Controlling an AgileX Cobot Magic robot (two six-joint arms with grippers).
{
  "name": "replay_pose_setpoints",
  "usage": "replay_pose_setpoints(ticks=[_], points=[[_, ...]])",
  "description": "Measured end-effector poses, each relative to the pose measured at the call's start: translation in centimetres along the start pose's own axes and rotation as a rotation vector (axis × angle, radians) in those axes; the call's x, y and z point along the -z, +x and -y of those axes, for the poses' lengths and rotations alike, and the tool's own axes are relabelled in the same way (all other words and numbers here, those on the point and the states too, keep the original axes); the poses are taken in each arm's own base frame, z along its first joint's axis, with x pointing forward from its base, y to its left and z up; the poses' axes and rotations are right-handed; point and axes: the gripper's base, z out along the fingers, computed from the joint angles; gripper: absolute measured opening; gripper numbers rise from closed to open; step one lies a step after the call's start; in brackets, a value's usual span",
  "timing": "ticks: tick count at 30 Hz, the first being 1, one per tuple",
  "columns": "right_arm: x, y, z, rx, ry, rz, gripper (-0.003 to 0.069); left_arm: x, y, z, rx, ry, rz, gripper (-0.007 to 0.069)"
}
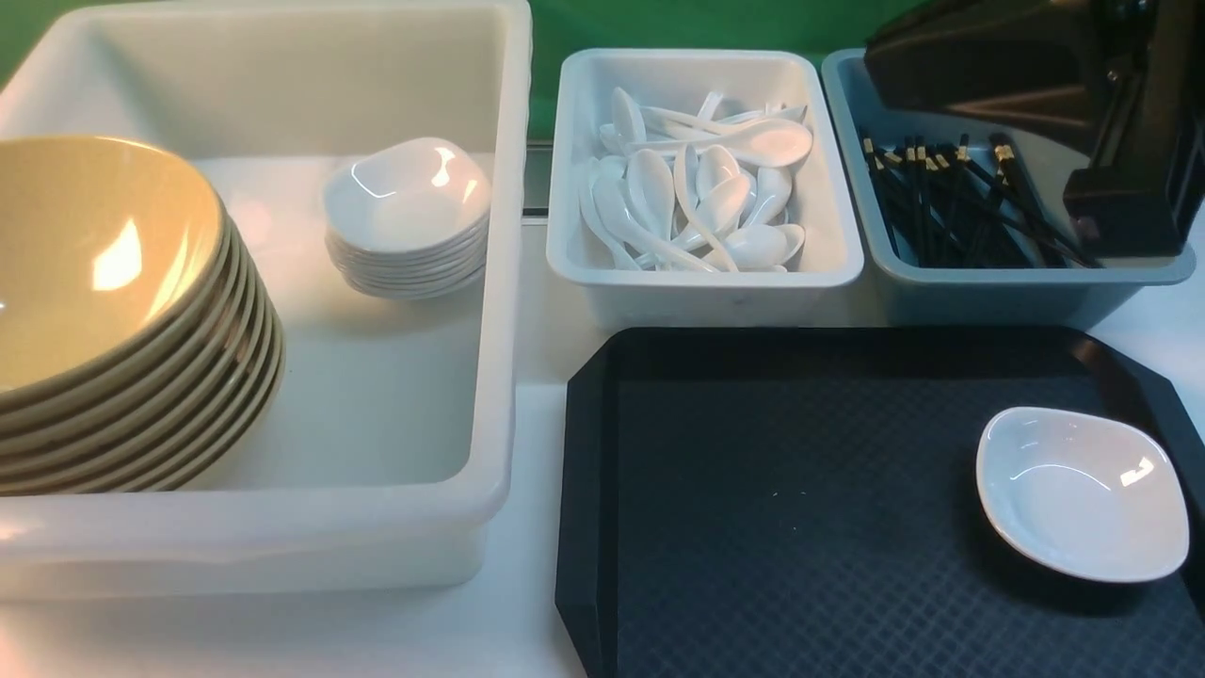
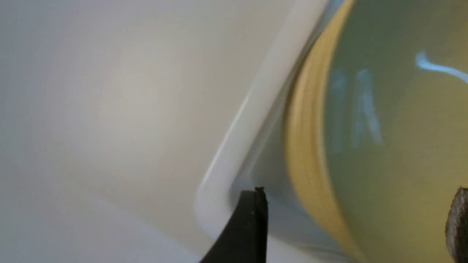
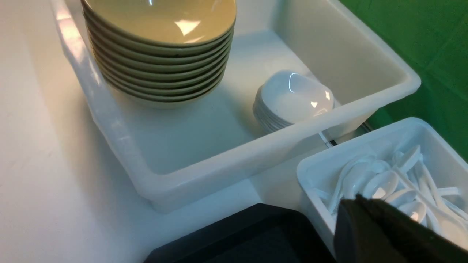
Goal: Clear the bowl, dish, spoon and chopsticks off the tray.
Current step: Use the left arm to put the noodle bowl into the large storage box on the left, then use the left arm to grab the plate
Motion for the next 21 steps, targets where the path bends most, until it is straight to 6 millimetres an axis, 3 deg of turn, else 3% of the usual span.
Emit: replay_pose_setpoints(ticks=[3,6,8,9,13,17,19,21], points=[[-0.6,0.2,0.2,-0.033,0.007,-0.018,0.0035,3.0,0.2,4.2,-0.106,0.179,0.085,0.0629],[-1.8,0.8,0.9,-0.093,0.046,-0.089,0.0035,4.1,1.4,9.2,-0.268,0.352,0.086,0.0605],[-2.9,1.6,1.4,-0.136,0.078,-0.163,0.0035,3.8,2.5,13.0,-0.374,0.440,0.049,0.0595],[-3.0,1.7,1.5,-0.149,0.082,-0.171,0.0035,3.7,2.4,13.0,-0.372,0.434,0.049,0.0594],[-3.8,4.1,2.1,-0.241,0.165,-0.396,0.0035,1.2,5.7,22.1,-0.605,0.543,-0.020,0.0587],[-2.6,6.1,2.6,-0.288,0.276,-0.524,0.0035,-0.4,8.6,28.1,-0.707,0.640,-0.048,0.0587],[-0.4,8.1,3.1,-0.349,0.372,-0.581,0.0035,-1.0,10.4,32.0,-0.772,0.706,-0.060,0.0587],[1.3,9.3,3.3,-0.400,0.433,-0.592,0.0035,-1.8,11.5,34.5,-0.822,0.735,-0.081,0.0587]])
